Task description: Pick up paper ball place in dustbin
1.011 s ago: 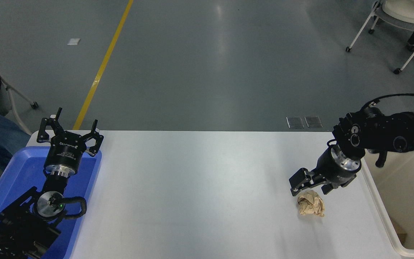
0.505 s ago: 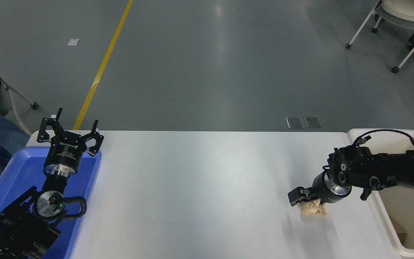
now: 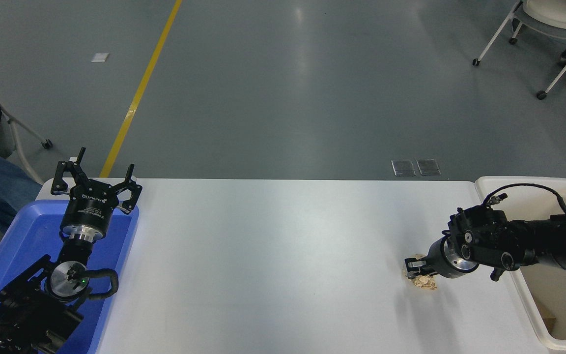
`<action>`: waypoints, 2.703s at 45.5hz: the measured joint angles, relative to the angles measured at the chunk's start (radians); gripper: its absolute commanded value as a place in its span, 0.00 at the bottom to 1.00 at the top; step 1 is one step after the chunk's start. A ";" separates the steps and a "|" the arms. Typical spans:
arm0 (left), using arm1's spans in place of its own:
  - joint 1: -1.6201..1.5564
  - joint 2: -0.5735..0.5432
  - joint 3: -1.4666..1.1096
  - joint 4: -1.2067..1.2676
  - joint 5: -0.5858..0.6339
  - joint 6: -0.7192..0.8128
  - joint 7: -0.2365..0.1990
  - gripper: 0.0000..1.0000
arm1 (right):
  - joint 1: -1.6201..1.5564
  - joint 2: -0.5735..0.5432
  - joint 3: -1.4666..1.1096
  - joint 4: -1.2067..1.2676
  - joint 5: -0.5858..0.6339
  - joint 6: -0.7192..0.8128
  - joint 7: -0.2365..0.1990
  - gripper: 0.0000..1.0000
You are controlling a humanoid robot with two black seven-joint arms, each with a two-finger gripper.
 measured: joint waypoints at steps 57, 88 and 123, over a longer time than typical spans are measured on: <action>0.000 0.000 0.000 0.000 0.001 -0.003 0.001 1.00 | 1.240 -0.273 -0.516 0.762 0.241 0.414 0.013 0.00; 0.000 0.000 0.001 0.000 0.000 -0.001 0.000 1.00 | 0.571 -0.622 -0.196 0.185 -0.220 0.241 0.164 0.00; 0.000 0.000 -0.001 0.000 0.000 0.001 -0.001 1.00 | -0.348 -0.307 0.420 -0.366 -0.233 -0.057 0.105 0.41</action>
